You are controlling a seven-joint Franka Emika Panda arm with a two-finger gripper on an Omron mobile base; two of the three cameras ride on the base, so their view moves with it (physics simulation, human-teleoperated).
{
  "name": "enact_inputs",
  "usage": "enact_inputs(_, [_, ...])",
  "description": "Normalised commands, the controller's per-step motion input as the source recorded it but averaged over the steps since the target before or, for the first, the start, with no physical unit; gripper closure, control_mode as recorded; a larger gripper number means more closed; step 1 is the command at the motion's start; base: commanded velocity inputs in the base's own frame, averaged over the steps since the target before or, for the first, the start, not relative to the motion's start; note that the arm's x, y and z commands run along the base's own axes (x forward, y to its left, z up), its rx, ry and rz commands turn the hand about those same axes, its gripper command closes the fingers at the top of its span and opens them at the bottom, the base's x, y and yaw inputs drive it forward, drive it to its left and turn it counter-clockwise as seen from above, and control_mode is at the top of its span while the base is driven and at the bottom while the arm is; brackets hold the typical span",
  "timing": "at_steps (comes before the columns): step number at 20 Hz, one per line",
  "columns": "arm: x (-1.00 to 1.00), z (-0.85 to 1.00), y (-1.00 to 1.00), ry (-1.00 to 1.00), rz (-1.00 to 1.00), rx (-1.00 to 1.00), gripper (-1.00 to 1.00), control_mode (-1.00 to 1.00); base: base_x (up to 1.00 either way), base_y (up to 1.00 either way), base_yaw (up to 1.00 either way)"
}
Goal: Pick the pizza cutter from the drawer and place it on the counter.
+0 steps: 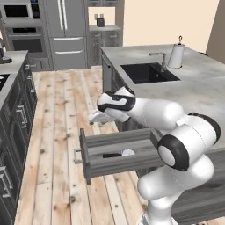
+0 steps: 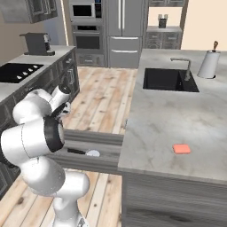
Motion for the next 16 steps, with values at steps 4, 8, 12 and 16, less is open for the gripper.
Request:
enact_inputs(4, [0.00,0.23,-0.96,-0.01,0.46,-0.17,-1.00,-1.00,0.00,0.00,0.00])
enact_inputs(8, [0.00,0.03,-0.67,0.00,0.37,-0.31,-1.00,-1.00,0.00,0.00,0.00])
enact_inputs(12, [0.00,-0.25,-0.07,0.00,0.33,-0.43,-1.00,-1.00,0.00,0.00,0.00])
enact_inputs(16, [0.00,-0.44,0.00,0.00,0.28,-0.29,-1.00,-1.00,0.00,0.00,0.00])
